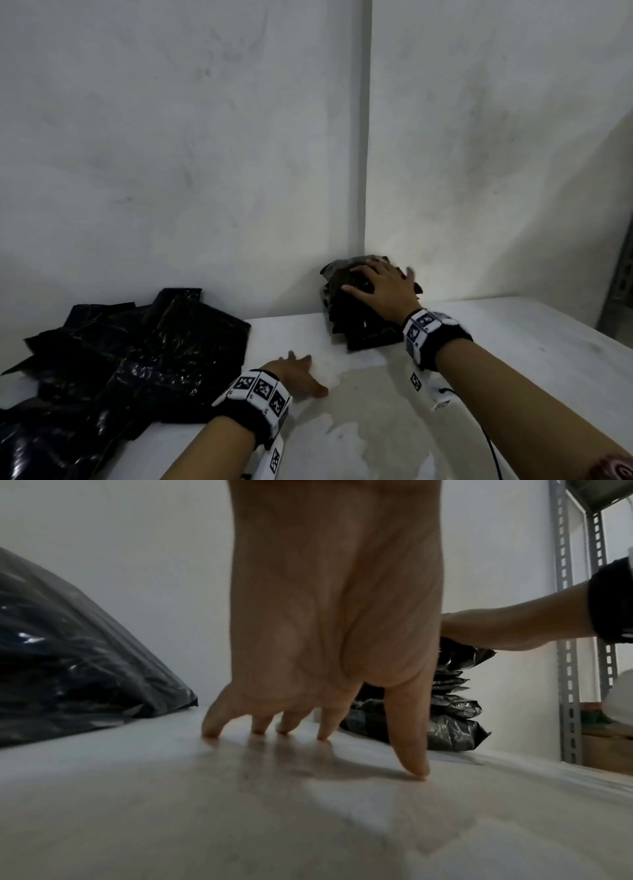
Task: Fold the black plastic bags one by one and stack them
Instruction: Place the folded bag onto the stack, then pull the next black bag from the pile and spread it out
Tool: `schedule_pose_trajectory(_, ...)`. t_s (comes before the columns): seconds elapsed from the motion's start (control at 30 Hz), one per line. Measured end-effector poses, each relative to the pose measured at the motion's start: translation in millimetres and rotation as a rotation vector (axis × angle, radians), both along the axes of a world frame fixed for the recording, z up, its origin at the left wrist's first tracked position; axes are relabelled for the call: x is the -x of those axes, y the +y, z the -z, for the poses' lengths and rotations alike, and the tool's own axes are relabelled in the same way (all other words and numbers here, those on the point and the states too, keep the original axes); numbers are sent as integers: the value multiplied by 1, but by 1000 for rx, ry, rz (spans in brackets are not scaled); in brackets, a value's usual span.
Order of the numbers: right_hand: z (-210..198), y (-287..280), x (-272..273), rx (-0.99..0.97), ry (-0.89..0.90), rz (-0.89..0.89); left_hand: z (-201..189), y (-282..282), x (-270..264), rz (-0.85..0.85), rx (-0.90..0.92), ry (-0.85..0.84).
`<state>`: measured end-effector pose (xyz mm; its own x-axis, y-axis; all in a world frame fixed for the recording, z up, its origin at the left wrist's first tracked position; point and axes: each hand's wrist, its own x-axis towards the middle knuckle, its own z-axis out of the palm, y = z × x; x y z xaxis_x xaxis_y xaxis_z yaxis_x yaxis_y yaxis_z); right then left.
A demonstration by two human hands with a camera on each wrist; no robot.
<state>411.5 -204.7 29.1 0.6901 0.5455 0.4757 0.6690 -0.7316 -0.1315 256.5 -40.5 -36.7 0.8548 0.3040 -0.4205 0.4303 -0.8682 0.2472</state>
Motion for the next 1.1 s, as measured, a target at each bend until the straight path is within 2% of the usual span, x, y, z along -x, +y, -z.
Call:
schedule_pose_trajectory(0.07, -3, 3, -6, 35, 3, 47, 2, 3, 4, 32, 0, -29)
schedule_pose_trajectory(0.13, -9, 10, -3, 82, -42, 78, 1, 11, 12, 10, 112, -169)
schedule_pose_trajectory(0.23, -18, 32, 25, -70, -132, -76, -3, 28, 34, -114, 305, -478)
schedule_pose_trajectory(0.3, -17, 52, 55, -161, -153, -224, -7, 44, 57, -205, 353, -733)
schedule_pose_trajectory(0.37, -9, 75, 88, -154, -96, -355, -15, 61, 84, -263, 261, -923)
schedule_pose_trajectory(0.47, 10, 113, 134, -10, 178, -485, -27, 84, 125, -351, -36, -1085)
schedule_pose_trajectory(0.53, 22, 137, 161, 89, 332, -548, -34, 95, 148, -528, -224, -1052)
schedule_pose_trajectory(0.57, 28, 147, 172, 130, 374, -573, -36, 100, 157, -636, -253, -976)
schedule_pose_trajectory(0.63, 38, 165, 194, 247, 441, -590, -36, 112, 171, -781, -190, -793)
schedule_pose_trajectory(0.7, 44, 175, 207, 413, 462, -557, -31, 122, 178, -798, -67, -729)
schedule_pose_trajectory(0.77, 48, 176, 210, 504, 462, -524, -25, 125, 181, -776, -55, -709)
schedule_pose_trajectory(0.9, 49, 165, 198, 410, 460, -526, -22, 122, 175, -812, -99, -651)
schedule_pose_trajectory(1.0, 49, 150, 185, 337, 466, -510, -21, 116, 173, -776, -129, -621)
schedule_pose_trajectory(1.03, 47, 143, 181, 284, 468, -511, -21, 115, 173, -769, -101, -675)
schedule_pose_trajectory(1.1, 42, 128, 171, 78, 458, -507, -20, 115, 169, -791, 82, -884)
